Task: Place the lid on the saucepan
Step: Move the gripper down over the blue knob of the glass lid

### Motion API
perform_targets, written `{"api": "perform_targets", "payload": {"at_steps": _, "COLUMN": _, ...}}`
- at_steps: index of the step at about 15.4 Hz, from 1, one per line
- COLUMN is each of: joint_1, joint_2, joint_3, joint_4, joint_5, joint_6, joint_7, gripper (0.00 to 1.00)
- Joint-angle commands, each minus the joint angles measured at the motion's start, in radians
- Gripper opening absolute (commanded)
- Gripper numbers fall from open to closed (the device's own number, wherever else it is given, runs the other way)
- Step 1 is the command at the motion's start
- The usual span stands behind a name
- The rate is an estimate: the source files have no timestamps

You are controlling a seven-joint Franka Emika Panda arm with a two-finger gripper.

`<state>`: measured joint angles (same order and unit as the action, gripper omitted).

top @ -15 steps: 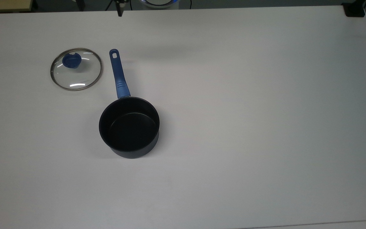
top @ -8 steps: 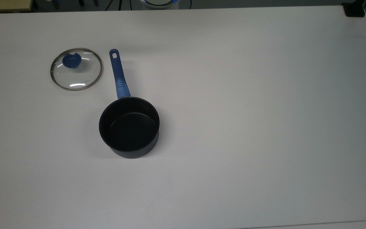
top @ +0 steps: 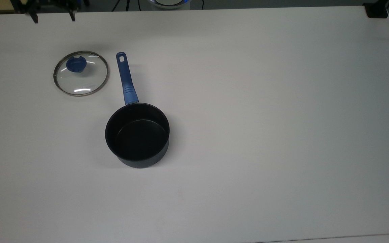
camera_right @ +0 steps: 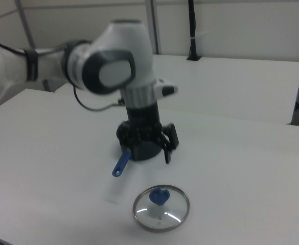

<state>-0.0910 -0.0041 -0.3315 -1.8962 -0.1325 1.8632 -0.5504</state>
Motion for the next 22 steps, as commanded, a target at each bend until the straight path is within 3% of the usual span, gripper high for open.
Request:
{"api": "perform_targets", "payload": {"at_steps": 1, "joint_1": -0.003, "joint_2": -0.01, "joint_3": -0.021, "joint_4": -0.145, "joint_5": -0.006, "joint_6": 0.175, "joint_7": -0.014, "gripper": 1.0}}
{"api": "perform_targets", "payload": {"at_steps": 4, "joint_1": 0.0, "joint_2": 0.045, "joint_3": -0.021, "joint_4": -0.158, "joint_5": 0.01, "joint_6": 0.189, "joint_7": -0.008, "gripper": 0.99}}
{"api": "perform_targets", "payload": {"at_steps": 8, "joint_1": 0.005, "joint_2": 0.124, "joint_3": -0.021, "joint_4": -0.155, "joint_5": 0.091, "joint_6": 0.299, "joint_7": 0.085, "gripper": 0.99}}
{"api": "perform_targets", "payload": {"at_steps": 18, "joint_1": 0.016, "joint_2": 0.197, "joint_3": -0.004, "joint_4": -0.155, "joint_5": 0.099, "joint_6": 0.329, "joint_7": 0.139, "gripper": 0.99}}
{"api": "perform_targets", "payload": {"at_steps": 21, "joint_1": 0.016, "joint_2": 0.21, "joint_3": -0.004, "joint_4": -0.155, "joint_5": 0.099, "joint_6": 0.332, "joint_7": 0.138, "gripper": 0.96}}
{"api": "perform_targets", "payload": {"at_steps": 22, "joint_1": 0.016, "joint_2": 0.211, "joint_3": 0.0, "joint_4": -0.155, "joint_5": 0.099, "joint_6": 0.332, "joint_7": 0.139, "gripper": 0.89}}
